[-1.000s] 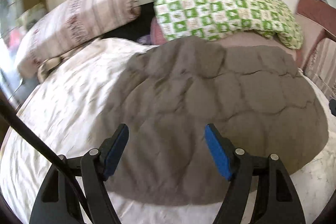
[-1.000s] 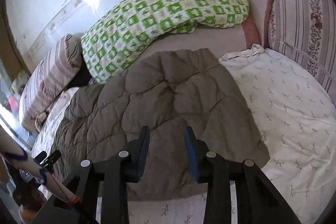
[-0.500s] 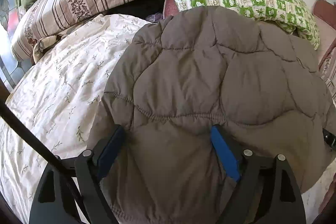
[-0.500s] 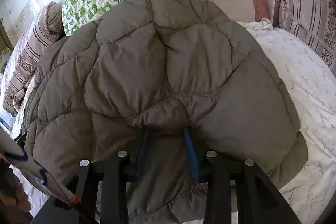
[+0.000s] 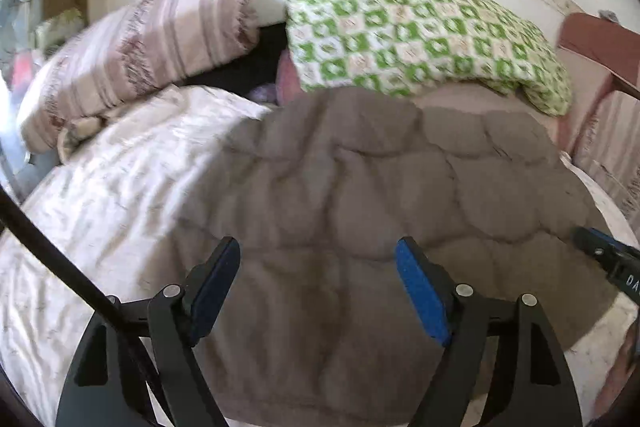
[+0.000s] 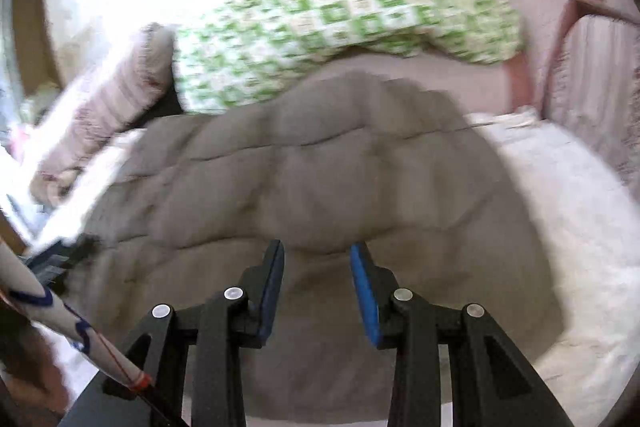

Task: Fold large clothes
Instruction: 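Press the folded jacket flat with both grippers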

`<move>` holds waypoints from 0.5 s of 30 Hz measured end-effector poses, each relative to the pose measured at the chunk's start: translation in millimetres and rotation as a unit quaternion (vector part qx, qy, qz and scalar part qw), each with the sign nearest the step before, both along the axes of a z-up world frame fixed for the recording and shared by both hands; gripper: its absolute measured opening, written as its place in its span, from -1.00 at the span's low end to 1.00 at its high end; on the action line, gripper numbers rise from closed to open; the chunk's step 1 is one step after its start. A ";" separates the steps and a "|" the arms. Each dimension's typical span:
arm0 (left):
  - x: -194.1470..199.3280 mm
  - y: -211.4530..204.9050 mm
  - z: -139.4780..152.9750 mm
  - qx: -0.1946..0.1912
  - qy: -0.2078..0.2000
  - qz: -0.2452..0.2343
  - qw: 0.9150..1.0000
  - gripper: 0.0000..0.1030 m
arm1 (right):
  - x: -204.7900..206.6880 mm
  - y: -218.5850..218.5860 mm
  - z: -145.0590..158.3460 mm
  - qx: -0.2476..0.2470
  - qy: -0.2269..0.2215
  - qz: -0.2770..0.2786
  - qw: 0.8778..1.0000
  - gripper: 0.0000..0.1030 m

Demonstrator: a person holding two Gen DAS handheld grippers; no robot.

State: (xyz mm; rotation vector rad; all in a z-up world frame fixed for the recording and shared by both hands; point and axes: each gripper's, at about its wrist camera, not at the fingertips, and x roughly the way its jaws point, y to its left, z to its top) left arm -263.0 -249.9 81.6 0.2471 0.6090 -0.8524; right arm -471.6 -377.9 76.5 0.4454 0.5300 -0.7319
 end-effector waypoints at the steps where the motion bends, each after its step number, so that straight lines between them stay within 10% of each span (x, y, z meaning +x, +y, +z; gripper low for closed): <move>1: -2.1 -4.4 -4.0 0.005 0.007 -0.008 1.000 0.55 | 6.0 4.4 -1.9 -0.002 0.007 0.009 1.000 -0.26; 15: -9.3 -22.2 -33.5 0.056 -0.009 -0.004 0.998 0.56 | 34.0 3.9 -33.5 0.008 0.067 0.038 0.997 -0.17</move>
